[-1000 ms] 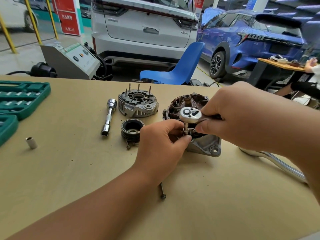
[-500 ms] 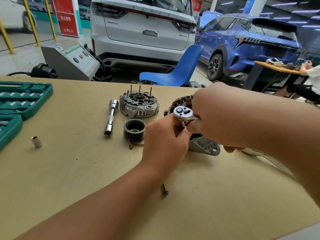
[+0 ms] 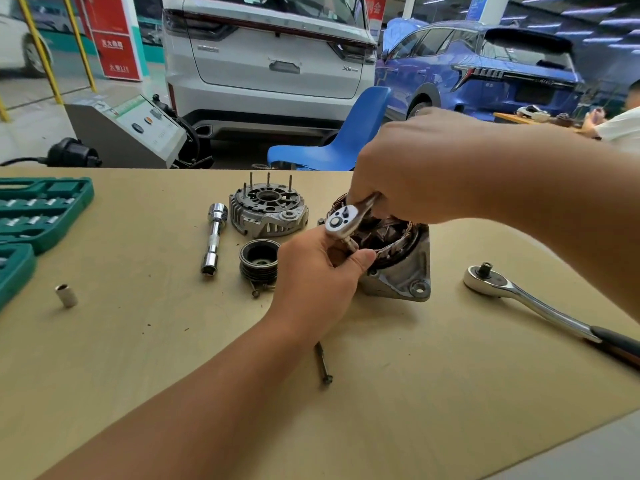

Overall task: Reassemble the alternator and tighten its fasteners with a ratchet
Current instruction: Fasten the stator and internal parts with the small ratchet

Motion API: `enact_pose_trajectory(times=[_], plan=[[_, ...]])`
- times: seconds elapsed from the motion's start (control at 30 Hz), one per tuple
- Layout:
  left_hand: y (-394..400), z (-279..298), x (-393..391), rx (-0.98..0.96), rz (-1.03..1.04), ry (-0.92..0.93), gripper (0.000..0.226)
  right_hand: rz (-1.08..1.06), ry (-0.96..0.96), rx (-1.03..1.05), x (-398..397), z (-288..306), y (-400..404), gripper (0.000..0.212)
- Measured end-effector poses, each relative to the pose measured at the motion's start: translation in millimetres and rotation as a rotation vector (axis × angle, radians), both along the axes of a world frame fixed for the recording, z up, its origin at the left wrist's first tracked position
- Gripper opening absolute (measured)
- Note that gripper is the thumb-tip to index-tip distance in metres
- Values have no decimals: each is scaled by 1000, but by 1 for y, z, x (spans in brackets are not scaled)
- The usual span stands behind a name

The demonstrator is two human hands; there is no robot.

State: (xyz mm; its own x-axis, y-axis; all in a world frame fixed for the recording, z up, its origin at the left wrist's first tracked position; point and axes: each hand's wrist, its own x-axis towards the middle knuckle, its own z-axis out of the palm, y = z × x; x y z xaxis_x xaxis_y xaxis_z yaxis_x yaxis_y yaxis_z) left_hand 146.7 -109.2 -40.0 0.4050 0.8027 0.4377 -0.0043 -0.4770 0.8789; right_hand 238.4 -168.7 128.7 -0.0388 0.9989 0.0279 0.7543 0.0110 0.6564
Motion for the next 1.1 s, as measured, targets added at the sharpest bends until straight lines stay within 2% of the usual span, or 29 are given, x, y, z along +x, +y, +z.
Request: enact_pose_trajectory(times=[0.13, 0.27, 0.33, 0.4, 0.5, 0.6, 0.67, 0.73, 0.8, 0.87, 1.0, 1.03, 1.1], plan=[[3, 2, -2, -57, -10, 21, 20, 11, -12, 71, 0, -6, -7, 16], [-1, 4, -4, -42, -19, 52, 24, 18, -8, -57, -5, -16, -9, 17], [-1, 6, -4, -26, -49, 64, 23, -16, 63, -91, -5, -10, -12, 26], [1, 8, -4, -24, -56, 87, 17, -17, 114, -24, 0, -1, -15, 20], [1, 10, -4, -13, -55, 104, 11, 19, 79, 119, 1, 0, -20, 14], [-6, 12, -4, 6, -29, 42, 16, -43, 116, -17, -1, -13, -14, 20], [-9, 14, -5, 49, -18, 5, 28, -82, 91, -74, -3, -19, -7, 11], [-8, 13, -5, 31, -16, 17, 30, -56, 90, 28, -3, -15, -11, 18], [-4, 12, -6, -9, -43, 27, 21, -9, 96, 170, -5, -8, -21, 33], [-3, 12, -6, -28, -61, 26, 17, -8, 113, 266, -8, -9, -28, 36], [-4, 12, -8, -40, -48, 50, 20, -29, 234, 95, -17, -15, -25, 5], [-4, 13, -8, -57, -57, 51, 21, -40, 245, 80, -17, -14, -27, 8], [-3, 14, -8, -87, -77, 44, 17, -62, 210, 141, -15, -10, -31, 28]])
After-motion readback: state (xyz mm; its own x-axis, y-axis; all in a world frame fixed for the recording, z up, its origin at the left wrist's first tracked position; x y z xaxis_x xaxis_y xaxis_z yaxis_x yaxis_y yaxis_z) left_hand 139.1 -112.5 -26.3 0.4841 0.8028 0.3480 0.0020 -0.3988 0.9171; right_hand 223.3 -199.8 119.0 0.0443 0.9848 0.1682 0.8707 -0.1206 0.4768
